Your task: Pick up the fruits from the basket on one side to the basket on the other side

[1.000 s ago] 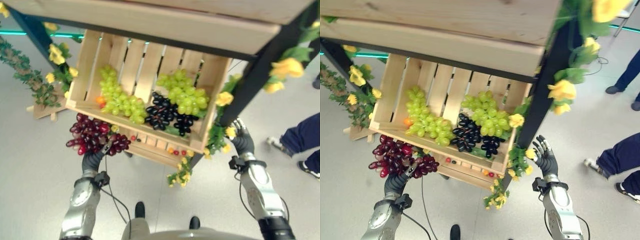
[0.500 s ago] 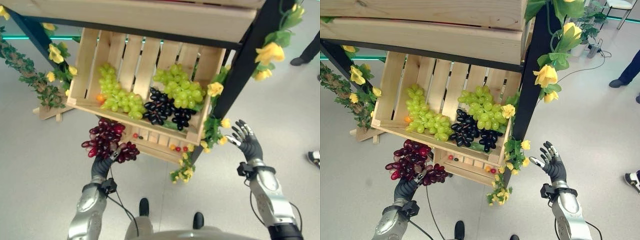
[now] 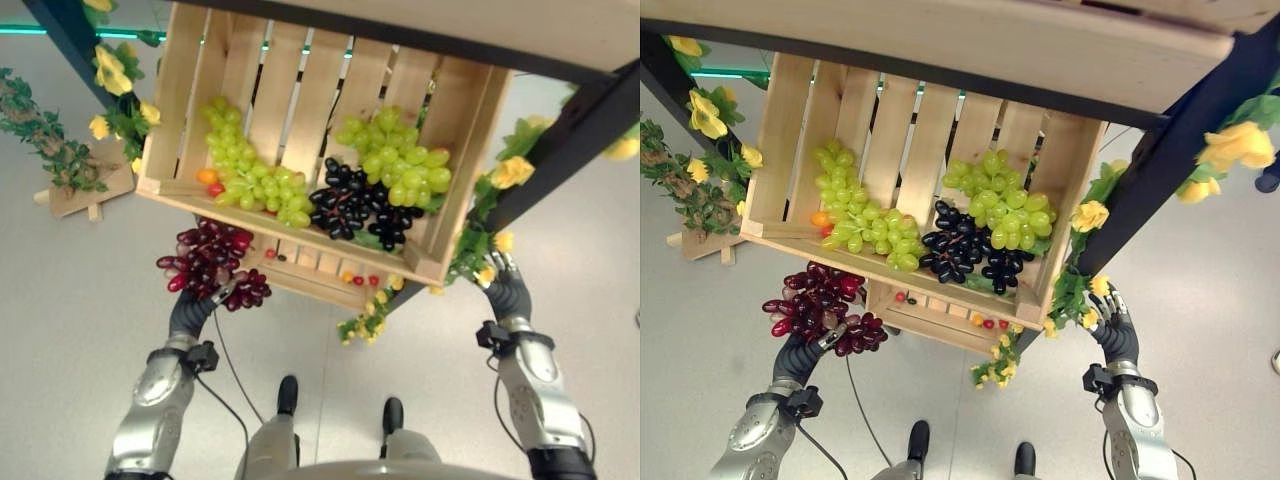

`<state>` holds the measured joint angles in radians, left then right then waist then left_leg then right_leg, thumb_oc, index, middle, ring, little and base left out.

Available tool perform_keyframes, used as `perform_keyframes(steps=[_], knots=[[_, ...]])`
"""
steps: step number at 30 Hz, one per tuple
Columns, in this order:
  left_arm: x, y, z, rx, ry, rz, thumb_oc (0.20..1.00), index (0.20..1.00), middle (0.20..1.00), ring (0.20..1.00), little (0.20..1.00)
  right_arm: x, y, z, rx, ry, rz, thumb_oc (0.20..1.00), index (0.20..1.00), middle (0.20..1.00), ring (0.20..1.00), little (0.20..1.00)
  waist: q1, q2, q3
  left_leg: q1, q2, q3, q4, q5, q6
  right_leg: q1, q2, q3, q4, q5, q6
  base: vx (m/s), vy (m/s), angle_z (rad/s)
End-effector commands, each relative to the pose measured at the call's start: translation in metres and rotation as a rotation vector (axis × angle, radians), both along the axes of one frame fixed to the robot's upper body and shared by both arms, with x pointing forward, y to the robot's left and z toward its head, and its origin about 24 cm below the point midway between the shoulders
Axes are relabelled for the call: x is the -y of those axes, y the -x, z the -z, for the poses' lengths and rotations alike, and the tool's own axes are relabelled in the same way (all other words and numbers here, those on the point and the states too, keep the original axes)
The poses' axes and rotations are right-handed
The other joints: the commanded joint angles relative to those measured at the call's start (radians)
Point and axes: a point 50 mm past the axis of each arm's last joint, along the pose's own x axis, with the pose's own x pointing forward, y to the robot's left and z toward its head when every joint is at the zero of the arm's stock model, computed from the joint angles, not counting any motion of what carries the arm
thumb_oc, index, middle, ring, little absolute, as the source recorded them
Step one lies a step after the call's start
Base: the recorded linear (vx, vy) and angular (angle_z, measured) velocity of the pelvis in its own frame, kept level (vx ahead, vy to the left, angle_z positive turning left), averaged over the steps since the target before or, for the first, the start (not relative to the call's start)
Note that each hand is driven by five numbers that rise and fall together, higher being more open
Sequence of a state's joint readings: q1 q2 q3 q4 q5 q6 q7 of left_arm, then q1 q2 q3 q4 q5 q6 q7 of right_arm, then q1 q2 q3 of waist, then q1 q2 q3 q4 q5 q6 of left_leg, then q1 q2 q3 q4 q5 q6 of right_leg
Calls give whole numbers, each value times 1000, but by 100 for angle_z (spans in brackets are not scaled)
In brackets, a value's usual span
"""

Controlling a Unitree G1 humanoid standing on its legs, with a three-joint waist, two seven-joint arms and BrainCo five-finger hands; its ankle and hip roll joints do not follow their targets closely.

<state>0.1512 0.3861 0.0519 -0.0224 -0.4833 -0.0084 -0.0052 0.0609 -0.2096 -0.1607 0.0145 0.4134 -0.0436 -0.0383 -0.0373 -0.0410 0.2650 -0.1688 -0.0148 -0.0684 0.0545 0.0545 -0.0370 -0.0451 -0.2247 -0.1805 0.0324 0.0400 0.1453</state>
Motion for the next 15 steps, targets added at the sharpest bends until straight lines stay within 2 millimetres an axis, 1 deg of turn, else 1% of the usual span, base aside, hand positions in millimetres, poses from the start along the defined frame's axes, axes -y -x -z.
perform_keyframes(steps=[1, 4, 5, 6, 8, 9, 10, 11, 12, 13, 14, 15], knots=[[1, -2, -50, 254, -58, 41, 200, 200, 200, 200, 200, 3, -7, -23, 110, 58, -28, 1000, 1000, 1000, 1000, 1000, 34, 47, -50, 84, 20, 41, -52, -104, 13, -8, 1, -41, 108, -58, 15, -175, 110, -41], [0, -1, -53, 266, -59, 32, 200, 200, 200, 200, 200, -1, -11, -23, 111, 61, -43, 1000, 1000, 1000, 1000, 1000, 71, 45, -73, 53, 29, 78, -43, -88, 22, 47, -14, -87, 194, -80, 10, -193, 73, -54], [-2, -1, -52, 256, -68, 20, 200, 200, 200, 200, 200, -3, -13, -23, 108, 67, -51, 1000, 1000, 1000, 1000, 1000, 93, 33, -85, 38, 24, 104, -41, -79, 26, 78, -1, -79, 264, -104, 17, -191, 59, -45], [-2, -2, -52, 257, -69, 20, 200, 200, 200, 200, 200, -3, -13, -23, 108, 67, -51, 1000, 1000, 1000, 1000, 1000, 95, 33, -85, 35, 24, 105, -41, -75, 27, 74, -1, -77, 264, -101, 17, -187, 42, -11], [-3, -1, -47, 235, -57, 1, 200, 200, 200, 200, 200, -4, -15, -26, 114, 81, -59, 1000, 1000, 1000, 1000, 1000, 113, 24, -101, 11, 19, 117, -39, -56, 34, 92, 32, -35, 337, -84, 31, -189, -8, 12], [-3, -1, -45, 225, -61, -5, 200, 200, 200, 200, 200, -4, -15, -26, 114, 87, -61, 1000, 1000, 1000, 1000, 1000, 119, 16, -107, -2, 18, 122, -37, -45, 35, 108, 45, -20, 349, -71, 35, -220, -45, -13], [-3, -1, -43, 215, -65, -10, 200, 200, 200, 200, 200, -4, -15, -27, 116, 94, -60, 1000, 1000, 1000, 1000, 1000, 126, 4, -115, -18, 12, 128, -33, -34, 35, 128, 65, 10, 345, -65, 35, -215, -71, -25], [-4, 0, -39, 201, -62, -19, 200, 200, 200, 200, 200, -4, -15, -28, 118, 97, -61, 1000, 1000, 1000, 1000, 1000, 137, -10, -121, -37, 9, 139, -22, -25, 34, 157, 80, 34, 315, -66, 32, -233, -83, -23], [-4, 0, -36, 190, -60, -29, 200, 200, 200, 200, 200, -5, -14, -28, 118, 96, -62, 1000, 1000, 1000, 1000, 1000, 143, -18, -120, -55, 11, 142, -10, -17, 31, 170, 97, 57, 286, -95, 21, -337, -128, -35], [-2, 0, -32, 175, -41, -45, 200, 200, 200, 200, 200, -7, -17, -30, 124, 97, -73, 1000, 1000, 1000, 1000, 1000, 157, -20, -110, -83, 25, 156, 27, 4, 24, 180, 99, 40, 268, -136, -2, -261, -97, -31], [-2, 0, -32, 175, -41, -45, 200, 200, 200, 200, 200, -7, -17, -30, 124, 98, -72, 1000, 1000, 1000, 1000, 1000, 157, -20, -108, -83, 24, 156, 31, 1, 23, 181, 98, 40, 268, -137, -3, -246, -127, -53], [-2, 2, -29, 163, -30, -47, 200, 200, 200, 200, 200, -8, -17, -32, 127, 97, -79, 1000, 1000, 1000, 1000, 1000, 155, -10, -106, -91, 45, 148, 39, 14, 16, 195, 119, 40, 239, -205, -26, -176, -126, -51]])
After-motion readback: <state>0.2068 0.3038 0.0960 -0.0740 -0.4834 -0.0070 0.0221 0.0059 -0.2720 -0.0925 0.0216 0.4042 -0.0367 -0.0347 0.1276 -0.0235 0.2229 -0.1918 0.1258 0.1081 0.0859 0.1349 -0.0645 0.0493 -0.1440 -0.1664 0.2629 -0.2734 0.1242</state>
